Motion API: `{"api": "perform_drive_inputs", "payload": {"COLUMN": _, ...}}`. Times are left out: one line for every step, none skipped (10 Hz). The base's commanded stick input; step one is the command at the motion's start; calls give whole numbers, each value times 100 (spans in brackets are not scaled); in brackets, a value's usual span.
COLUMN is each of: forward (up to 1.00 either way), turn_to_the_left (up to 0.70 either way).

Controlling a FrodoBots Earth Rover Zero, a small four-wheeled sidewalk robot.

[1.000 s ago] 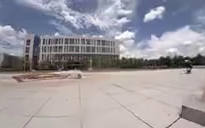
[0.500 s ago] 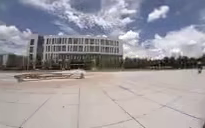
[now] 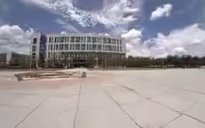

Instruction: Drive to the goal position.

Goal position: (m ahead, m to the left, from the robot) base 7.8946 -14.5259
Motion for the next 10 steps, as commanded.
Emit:
{"api": "perform_drive_inputs", "payload": {"forward": 70, "turn_to_the_left": 10}}
{"api": "perform_drive_inputs", "payload": {"forward": 70, "turn_to_the_left": 6}}
{"api": "perform_drive_inputs", "payload": {"forward": 70, "turn_to_the_left": -32}}
{"api": "perform_drive_inputs", "payload": {"forward": 70, "turn_to_the_left": -33}}
{"api": "perform_drive_inputs", "payload": {"forward": 70, "turn_to_the_left": -35}}
{"api": "perform_drive_inputs", "payload": {"forward": 70, "turn_to_the_left": -35}}
{"api": "perform_drive_inputs", "payload": {"forward": 70, "turn_to_the_left": -35}}
{"api": "perform_drive_inputs", "payload": {"forward": 70, "turn_to_the_left": -35}}
{"api": "perform_drive_inputs", "payload": {"forward": 70, "turn_to_the_left": -35}}
{"api": "perform_drive_inputs", "payload": {"forward": 70, "turn_to_the_left": -35}}
